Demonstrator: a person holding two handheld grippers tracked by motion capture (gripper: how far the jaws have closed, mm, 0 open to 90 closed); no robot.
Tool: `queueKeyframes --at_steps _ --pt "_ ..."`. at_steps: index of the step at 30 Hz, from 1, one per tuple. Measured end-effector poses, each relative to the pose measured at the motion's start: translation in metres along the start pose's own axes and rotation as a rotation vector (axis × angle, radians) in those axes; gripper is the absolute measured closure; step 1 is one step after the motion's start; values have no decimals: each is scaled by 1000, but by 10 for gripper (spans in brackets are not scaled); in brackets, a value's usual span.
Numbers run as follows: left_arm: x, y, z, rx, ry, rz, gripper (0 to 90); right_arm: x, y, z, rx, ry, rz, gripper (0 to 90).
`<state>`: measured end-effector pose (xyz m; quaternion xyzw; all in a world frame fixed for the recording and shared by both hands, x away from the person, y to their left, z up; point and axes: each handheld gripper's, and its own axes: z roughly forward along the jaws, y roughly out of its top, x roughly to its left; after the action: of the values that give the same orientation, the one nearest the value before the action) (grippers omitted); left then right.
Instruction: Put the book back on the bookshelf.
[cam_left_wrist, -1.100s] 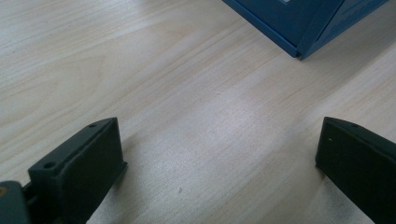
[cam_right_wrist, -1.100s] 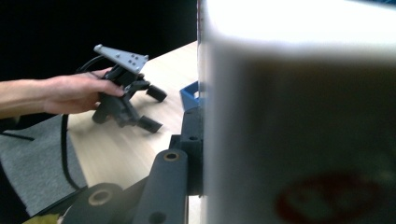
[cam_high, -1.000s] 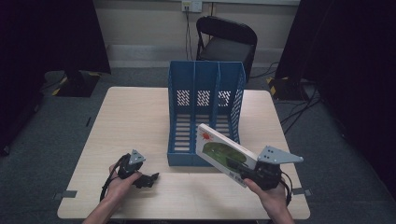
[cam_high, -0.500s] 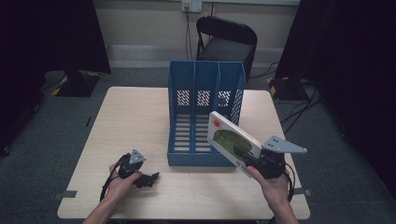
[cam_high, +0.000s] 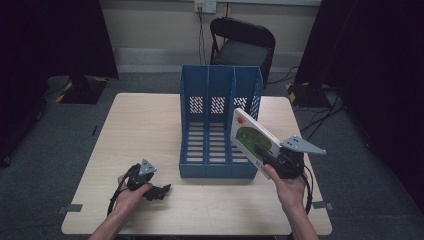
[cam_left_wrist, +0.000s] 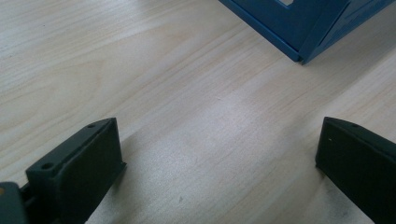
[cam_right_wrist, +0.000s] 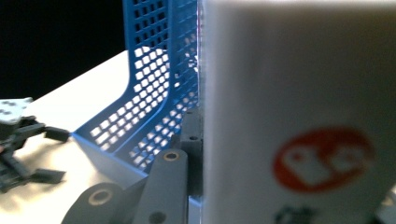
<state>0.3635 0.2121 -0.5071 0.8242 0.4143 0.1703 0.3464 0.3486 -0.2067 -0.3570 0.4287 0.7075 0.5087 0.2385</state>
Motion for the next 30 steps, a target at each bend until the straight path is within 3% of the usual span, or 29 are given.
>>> queueKeyframes --at_steps 12,15,17,27,30 --pt "1 2 1 5 -8 14 0 -6 1 20 3 -110 71 768" --pt "1 2 1 4 -8 14 0 -6 2 23 -4 -115 75 768" --pt "1 2 1 4 -10 13 0 -4 3 28 -13 -136 53 768" --pt "2 4 3 4 -17 20 0 -5 5 57 6 -200 104 768" --pt "2 4 4 3 -14 21 0 -4 3 71 26 -219 100 768"
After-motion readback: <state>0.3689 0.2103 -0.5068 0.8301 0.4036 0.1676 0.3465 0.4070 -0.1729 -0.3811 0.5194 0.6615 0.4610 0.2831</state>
